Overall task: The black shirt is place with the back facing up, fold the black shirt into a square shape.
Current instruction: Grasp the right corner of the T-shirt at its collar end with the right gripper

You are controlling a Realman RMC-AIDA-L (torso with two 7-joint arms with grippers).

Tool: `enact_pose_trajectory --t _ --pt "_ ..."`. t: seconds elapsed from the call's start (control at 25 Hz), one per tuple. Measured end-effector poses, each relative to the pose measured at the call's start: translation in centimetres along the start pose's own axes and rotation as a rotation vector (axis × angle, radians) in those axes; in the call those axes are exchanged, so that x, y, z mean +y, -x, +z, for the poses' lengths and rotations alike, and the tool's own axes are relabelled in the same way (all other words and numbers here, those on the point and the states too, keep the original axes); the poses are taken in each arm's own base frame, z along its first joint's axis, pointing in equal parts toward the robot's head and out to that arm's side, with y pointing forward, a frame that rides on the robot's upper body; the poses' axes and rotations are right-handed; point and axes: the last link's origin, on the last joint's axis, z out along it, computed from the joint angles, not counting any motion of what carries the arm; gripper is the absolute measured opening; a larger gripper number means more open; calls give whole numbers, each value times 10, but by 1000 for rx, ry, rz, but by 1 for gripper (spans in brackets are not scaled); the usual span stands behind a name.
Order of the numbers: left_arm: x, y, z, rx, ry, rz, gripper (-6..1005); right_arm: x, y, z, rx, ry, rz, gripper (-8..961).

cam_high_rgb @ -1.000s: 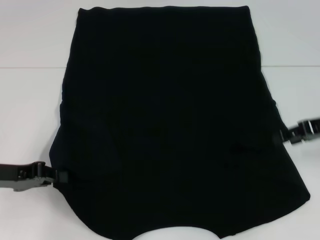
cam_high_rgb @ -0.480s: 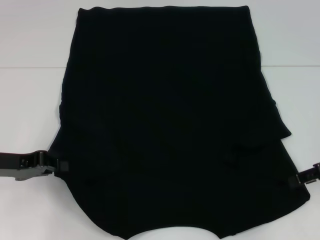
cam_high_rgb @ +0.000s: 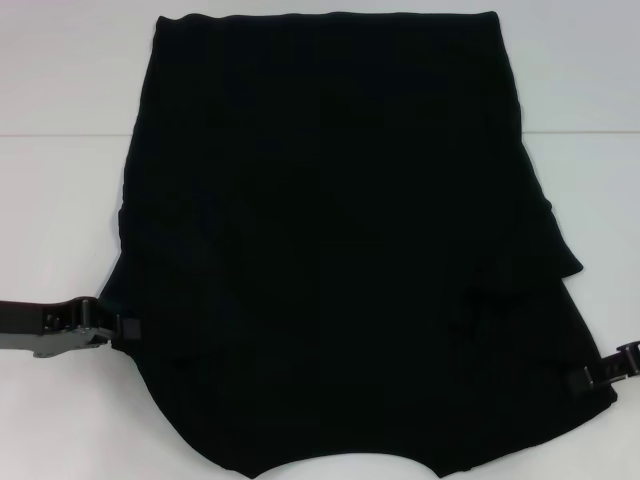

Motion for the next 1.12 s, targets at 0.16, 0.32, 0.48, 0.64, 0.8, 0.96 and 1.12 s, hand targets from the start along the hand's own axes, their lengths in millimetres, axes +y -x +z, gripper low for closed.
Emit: enact_pose_trajectory --t 0.16,0.32,0.48,0.64,0.8,0.96,1.12 --pt "0 0 0 1 0 -2 41 4 1 5 6 17 -2 639" --pt "0 -1 0 6 -4 -4 41 11 3 9 -1 37 -8 635" --pt "1 -3 1 7 -3 -6 41 13 5 10 0 47 -10 605" --pt "1 -3 1 7 -3 -5 40 12 5 7 -3 49 2 556" --pt "1 -4 1 9 -1 -5 40 10 4 5 -10 50 15 508" --pt "1 -4 0 9 -1 -6 40 9 4 4 -15 52 22 364" --pt "1 -4 1 8 -2 -4 40 9 4 3 -15 55 26 208"
